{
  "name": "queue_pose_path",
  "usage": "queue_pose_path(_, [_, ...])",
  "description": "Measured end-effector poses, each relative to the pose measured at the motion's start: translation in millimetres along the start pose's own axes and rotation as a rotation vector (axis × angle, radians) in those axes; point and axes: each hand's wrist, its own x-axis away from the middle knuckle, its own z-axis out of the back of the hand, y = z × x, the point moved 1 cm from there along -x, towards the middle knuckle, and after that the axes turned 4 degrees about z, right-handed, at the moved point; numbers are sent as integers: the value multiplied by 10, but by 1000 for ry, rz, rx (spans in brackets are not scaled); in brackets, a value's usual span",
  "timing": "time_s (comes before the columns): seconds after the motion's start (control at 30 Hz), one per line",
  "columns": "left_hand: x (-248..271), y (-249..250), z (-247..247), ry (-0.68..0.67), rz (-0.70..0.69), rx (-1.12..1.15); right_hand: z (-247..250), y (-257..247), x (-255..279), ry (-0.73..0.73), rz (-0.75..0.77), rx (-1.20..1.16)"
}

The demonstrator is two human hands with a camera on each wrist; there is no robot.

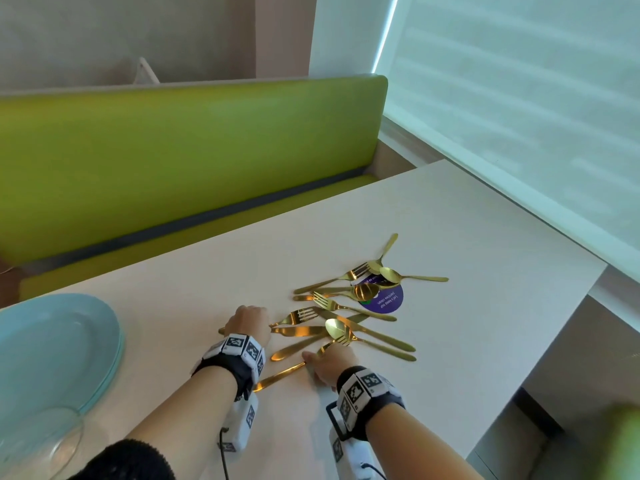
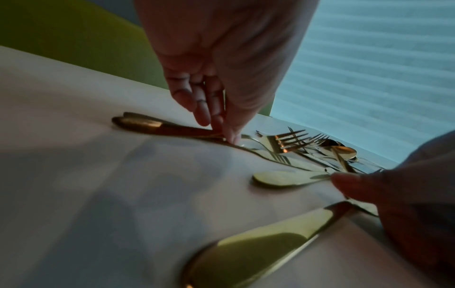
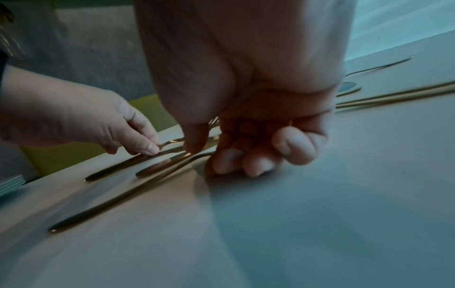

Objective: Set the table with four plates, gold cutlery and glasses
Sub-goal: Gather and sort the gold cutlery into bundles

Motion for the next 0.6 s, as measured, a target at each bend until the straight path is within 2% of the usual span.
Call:
queue_pose_path(0.17, [22, -48, 62, 35, 0, 62, -20, -12, 8, 62, -44, -51])
queue_pose_path(0.4, [122, -36, 223, 141, 94, 497, -123, -51, -14, 65, -113, -153])
queue_pose_path(0.6, [242, 34, 298, 56, 187, 711, -132, -78, 74, 57, -72, -170])
